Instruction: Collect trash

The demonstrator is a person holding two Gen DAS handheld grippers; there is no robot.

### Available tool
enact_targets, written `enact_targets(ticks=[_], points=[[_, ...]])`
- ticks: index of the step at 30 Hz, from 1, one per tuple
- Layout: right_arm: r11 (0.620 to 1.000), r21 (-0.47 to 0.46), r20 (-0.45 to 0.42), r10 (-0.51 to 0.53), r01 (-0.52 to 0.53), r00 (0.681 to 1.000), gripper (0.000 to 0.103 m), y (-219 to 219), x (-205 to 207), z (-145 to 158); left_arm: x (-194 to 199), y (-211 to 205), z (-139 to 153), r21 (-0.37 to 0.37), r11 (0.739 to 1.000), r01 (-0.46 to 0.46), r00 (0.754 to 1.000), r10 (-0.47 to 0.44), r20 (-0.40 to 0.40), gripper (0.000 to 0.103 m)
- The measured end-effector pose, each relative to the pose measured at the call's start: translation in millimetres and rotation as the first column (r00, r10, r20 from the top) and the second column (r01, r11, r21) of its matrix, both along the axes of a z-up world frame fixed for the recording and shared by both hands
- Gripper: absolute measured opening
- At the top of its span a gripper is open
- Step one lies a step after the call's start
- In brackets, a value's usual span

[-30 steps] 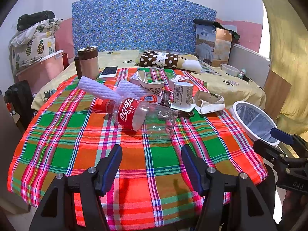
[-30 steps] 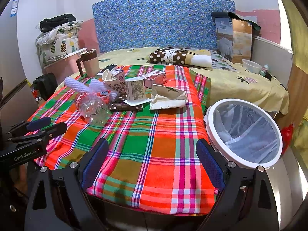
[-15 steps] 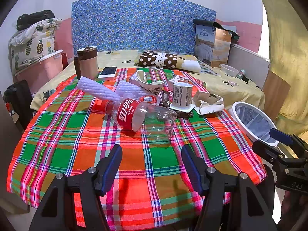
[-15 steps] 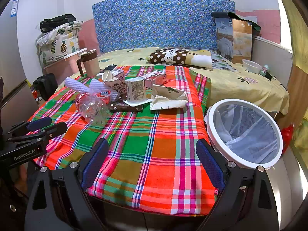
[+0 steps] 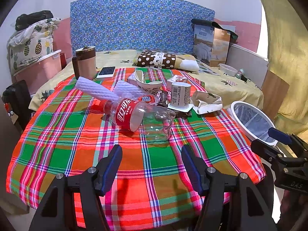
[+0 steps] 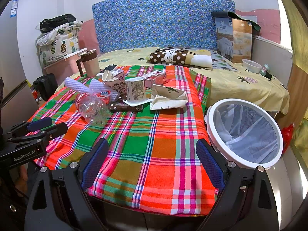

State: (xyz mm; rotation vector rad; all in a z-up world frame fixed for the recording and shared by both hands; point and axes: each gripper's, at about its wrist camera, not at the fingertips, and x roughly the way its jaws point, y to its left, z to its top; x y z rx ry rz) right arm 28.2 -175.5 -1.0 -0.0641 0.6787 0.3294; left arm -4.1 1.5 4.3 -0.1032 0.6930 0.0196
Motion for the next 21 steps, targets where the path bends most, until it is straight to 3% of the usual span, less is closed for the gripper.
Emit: enact_targets(ticks=[16, 21], points=[[1.000, 0.005, -0.007, 0.005, -0.005, 1.000, 0.093, 2.2, 1.2, -1.2, 5.4, 5.6, -7.8, -0.048, 0.999, 0.013, 0.999, -0.015, -0.030, 0.063], [1.000, 0.009, -0.016, 0.008, -0.008, 1.000, 0.093, 0.0, 7.0, -4.6, 8.2, 7.7, -9.2, -0.023, 0.999, -0.025, 0.999, 0.025, -0.021, 0.063]])
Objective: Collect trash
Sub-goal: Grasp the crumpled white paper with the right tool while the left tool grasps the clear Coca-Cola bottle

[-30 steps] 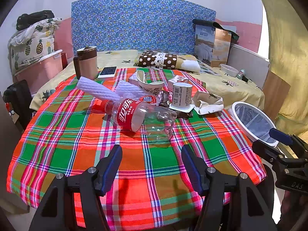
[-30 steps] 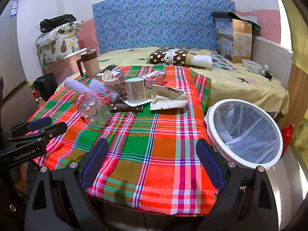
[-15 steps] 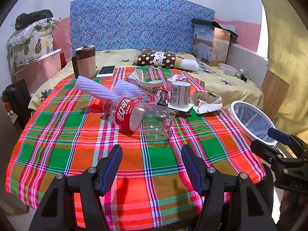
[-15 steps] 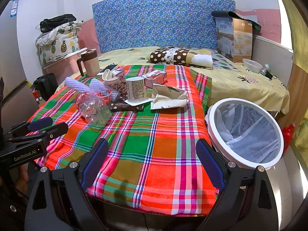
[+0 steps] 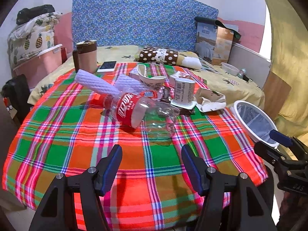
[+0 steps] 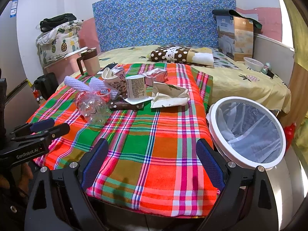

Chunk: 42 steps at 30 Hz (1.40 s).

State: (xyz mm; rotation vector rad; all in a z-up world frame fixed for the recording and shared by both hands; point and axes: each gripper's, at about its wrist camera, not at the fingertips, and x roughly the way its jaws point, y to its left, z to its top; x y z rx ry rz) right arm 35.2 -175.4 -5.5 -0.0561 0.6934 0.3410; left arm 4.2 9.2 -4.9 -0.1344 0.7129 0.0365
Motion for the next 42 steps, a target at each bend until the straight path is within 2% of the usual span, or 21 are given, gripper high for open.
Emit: enact_targets(ticks=[4, 7, 15, 21, 30, 32, 34, 35, 37, 40, 42], points=[[1.000, 0.005, 0.000, -0.001, 0.001, 1.000, 0.093, -6, 10, -1, 7, 4, 1, -0.001, 1.000, -0.020, 1.000, 0.020, 0.010, 0.063], [1.000, 0.002, 0.000, 0.000, 0.000, 1.000, 0.093, -8, 22, -2, 16, 8, 4, -0.033, 0.999, -0.023, 1.000, 0.023, 0.011, 0.063], [1.000, 0.002, 0.005, 0.006, -0.006, 1.000, 0.093, -18, 67, -2, 58, 12, 11, -0.053, 0.995, -0.081, 0.997, 0.081, 0.001, 0.063], [1.000, 0.000, -0.027, 0.031, -0.031, 0.999, 0.093, -21, 106, -9, 88, 14, 8, -0.080, 0.987, -0.142, 0.990, 0.140, -0.028, 0.063], [0.997, 0.012, -0.126, 0.077, -0.076, 0.989, 0.093, -24, 151, -28, 112, 16, 0, -0.038, 0.981, -0.192, 0.980, 0.190, -0.055, 0.064], [0.995, 0.018, -0.149, 0.098, -0.097, 0.984, 0.089, -22, 155, -31, 113, 18, -3, -0.031, 0.980, -0.197, 0.978, 0.194, -0.072, 0.065], [0.993, 0.027, -0.169, 0.117, -0.114, 0.979, 0.074, -21, 156, -32, 109, 23, -6, -0.043, 0.979, -0.200, 0.977, 0.196, -0.086, 0.066], [0.992, 0.028, -0.175, 0.127, -0.124, 0.976, 0.069, -20, 156, -32, 105, 28, -8, -0.057, 0.977, -0.206, 0.975, 0.200, -0.093, 0.067], [0.989, 0.028, -0.188, 0.149, -0.146, 0.971, 0.052, -17, 152, -31, 100, 33, -9, -0.070, 0.974, -0.217, 0.973, 0.210, -0.099, 0.068], [0.987, 0.021, -0.192, 0.160, -0.159, 0.968, 0.038, -14, 142, -27, 94, 42, -10, -0.100, 0.970, -0.224, 0.971, 0.212, -0.114, 0.070], [0.986, 0.024, -0.189, 0.164, -0.162, 0.968, 0.033, -14, 135, -24, 87, 51, -11, -0.138, 0.962, -0.235, 0.968, 0.218, -0.127, 0.072]])
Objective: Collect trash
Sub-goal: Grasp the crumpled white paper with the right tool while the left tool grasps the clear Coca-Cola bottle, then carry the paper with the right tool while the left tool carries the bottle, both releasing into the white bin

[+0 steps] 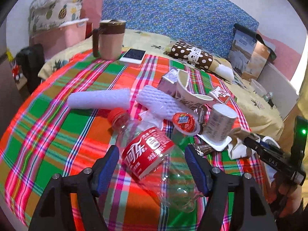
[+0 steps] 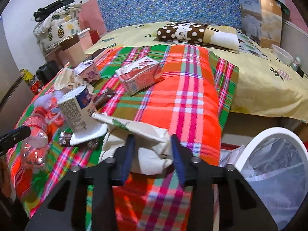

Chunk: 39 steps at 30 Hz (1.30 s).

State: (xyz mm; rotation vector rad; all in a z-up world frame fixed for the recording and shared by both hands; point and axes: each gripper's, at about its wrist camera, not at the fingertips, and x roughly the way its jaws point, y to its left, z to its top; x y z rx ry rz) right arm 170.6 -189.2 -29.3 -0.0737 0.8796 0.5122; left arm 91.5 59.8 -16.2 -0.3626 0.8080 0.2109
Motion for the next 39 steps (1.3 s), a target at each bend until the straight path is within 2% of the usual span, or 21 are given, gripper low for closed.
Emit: enact_targets(ticks=[4, 9, 14, 19, 20, 22, 35, 39], points=[[1.000, 0.000, 0.008, -0.011, 0.011, 1.000, 0.028, 0, -13, 3, -9, 11, -5, -0.118, 0.993, -0.023, 1.000, 0.021, -0.014, 0.072], [0.999, 0.016, 0.011, -0.029, 0.029, 1.000, 0.025, 0, -24, 4, -9, -3, -11, -0.131, 0.991, 0.022, 0.999, -0.026, -0.025, 0.072], [0.997, 0.042, 0.012, -0.059, 0.058, 0.998, 0.025, -4, -31, 5, -4, -19, -14, -0.082, 0.993, 0.088, 0.995, -0.090, -0.030, 0.070], [0.995, 0.066, 0.015, -0.079, 0.078, 0.997, 0.024, -8, -37, 6, -12, -32, -12, 0.007, 0.991, 0.131, 0.991, -0.130, -0.019, 0.067], [0.994, 0.072, 0.018, -0.083, 0.081, 0.996, 0.024, -9, -38, 7, -16, -33, -12, 0.011, 0.990, 0.139, 0.990, -0.139, -0.014, 0.067], [0.993, 0.081, 0.022, -0.087, 0.085, 0.996, 0.024, -11, -41, 8, -22, -33, -10, 0.015, 0.989, 0.149, 0.989, -0.149, -0.001, 0.060], [0.985, 0.117, 0.057, -0.137, 0.130, 0.989, 0.024, -26, -55, 14, -48, -40, 10, 0.058, 0.979, 0.193, 0.978, -0.197, 0.062, 0.060], [0.979, 0.125, 0.067, -0.169, 0.160, 0.983, 0.024, -37, -57, 16, -49, -53, 24, 0.070, 0.969, 0.236, 0.966, -0.242, 0.096, 0.060]])
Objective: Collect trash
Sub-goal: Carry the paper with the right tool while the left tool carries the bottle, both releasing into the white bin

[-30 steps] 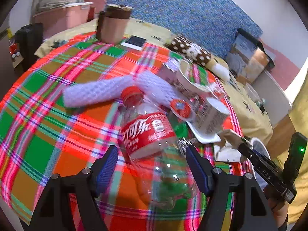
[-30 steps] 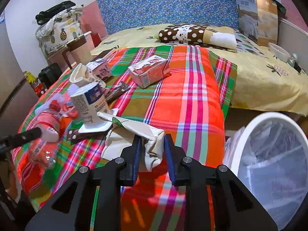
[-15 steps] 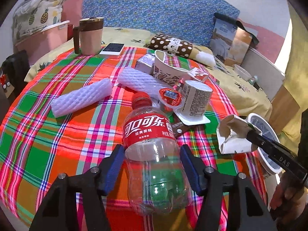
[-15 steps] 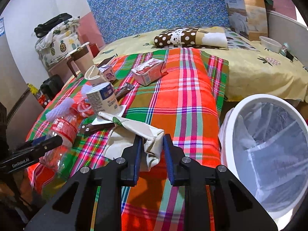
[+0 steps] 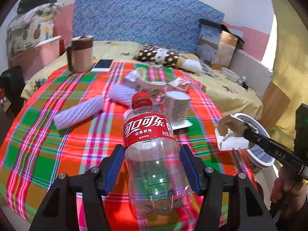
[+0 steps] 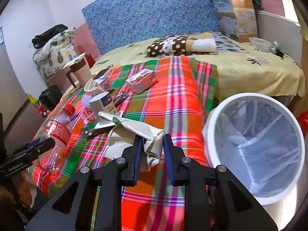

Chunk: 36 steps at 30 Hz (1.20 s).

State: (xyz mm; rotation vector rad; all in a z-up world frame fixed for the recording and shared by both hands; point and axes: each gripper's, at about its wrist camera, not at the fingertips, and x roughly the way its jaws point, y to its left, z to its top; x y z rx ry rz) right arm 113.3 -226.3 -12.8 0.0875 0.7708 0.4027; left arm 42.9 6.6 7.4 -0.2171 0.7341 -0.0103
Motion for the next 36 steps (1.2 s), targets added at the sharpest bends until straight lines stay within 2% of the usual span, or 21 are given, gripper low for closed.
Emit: enact_targets(ticks=[6, 12, 16, 26, 36], points=[[0.997, 0.002, 0.018, -0.074, 0.074, 0.997, 0.024, -26, -4, 4, 13, -34, 10, -0.002, 0.994, 0.107, 0.994, -0.107, 0.024, 0.060], [0.984, 0.003, 0.023, -0.180, 0.180, 0.983, 0.024, -63, -6, 5, 36, -79, 16, 0.005, 0.970, 0.242, 0.969, -0.242, 0.048, 0.060], [0.968, -0.002, 0.017, -0.252, 0.252, 0.968, 0.024, -86, -9, 3, 54, -108, 16, -0.012, 0.944, 0.329, 0.944, -0.328, 0.049, 0.060], [0.923, -0.066, -0.012, -0.381, 0.379, 0.925, 0.024, -126, -15, -8, 88, -195, 6, -0.021, 0.854, 0.519, 0.854, -0.518, 0.039, 0.060], [0.902, -0.130, -0.058, -0.421, 0.411, 0.905, 0.025, -148, -11, -24, 106, -242, -17, -0.048, 0.796, 0.604, 0.796, -0.605, -0.025, 0.060]])
